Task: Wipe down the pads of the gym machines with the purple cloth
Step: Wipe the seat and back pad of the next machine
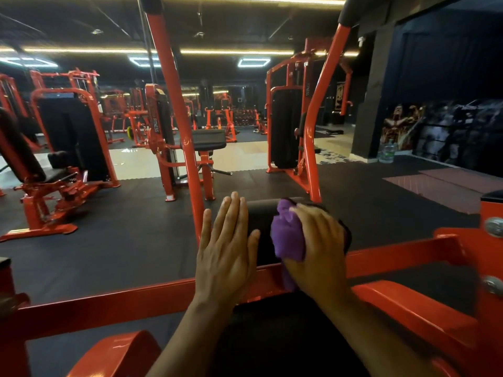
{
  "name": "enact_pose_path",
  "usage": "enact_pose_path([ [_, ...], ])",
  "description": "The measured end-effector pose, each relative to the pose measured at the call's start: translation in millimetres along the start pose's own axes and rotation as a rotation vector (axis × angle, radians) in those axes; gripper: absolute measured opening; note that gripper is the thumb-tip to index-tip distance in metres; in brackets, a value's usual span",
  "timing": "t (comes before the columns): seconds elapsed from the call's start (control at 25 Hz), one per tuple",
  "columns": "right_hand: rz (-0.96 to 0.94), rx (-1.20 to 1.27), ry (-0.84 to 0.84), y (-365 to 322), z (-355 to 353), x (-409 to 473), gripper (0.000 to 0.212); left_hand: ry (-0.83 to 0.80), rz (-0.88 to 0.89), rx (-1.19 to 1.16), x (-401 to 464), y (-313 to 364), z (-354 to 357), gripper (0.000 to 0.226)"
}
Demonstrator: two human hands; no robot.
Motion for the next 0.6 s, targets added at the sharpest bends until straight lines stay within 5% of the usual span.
enact_pose_path([
  [0.24,0.030,-0.006,-0.058,-1,4,34,0.055,0.041,-0.073,-0.116,-5,1,18,0.055],
  [0.44,0.752,-0.124,-0.985,33,45,172,0.045,0.018,-0.069,-0.085,-2,-1,18,0.055],
  [0.56,0.920,-0.134,-1.101,55,60,185,0.070,0.022,-0.078,-0.086,-2,-1,15,0.055],
  [0.6,0.895,-0.113,-1.092,53,60,181,0.060,0.033,-0.080,-0.083,0,-1,15,0.055],
])
Point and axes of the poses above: each hand's wrist, its own x-axis towards the middle knuckle, its own z-axis out of the palm, y = z × x, the point moved 3 cm from there along x, towards the middle knuckle, and after that the axes turned 14 degrees about x, right-handed, at the moved point
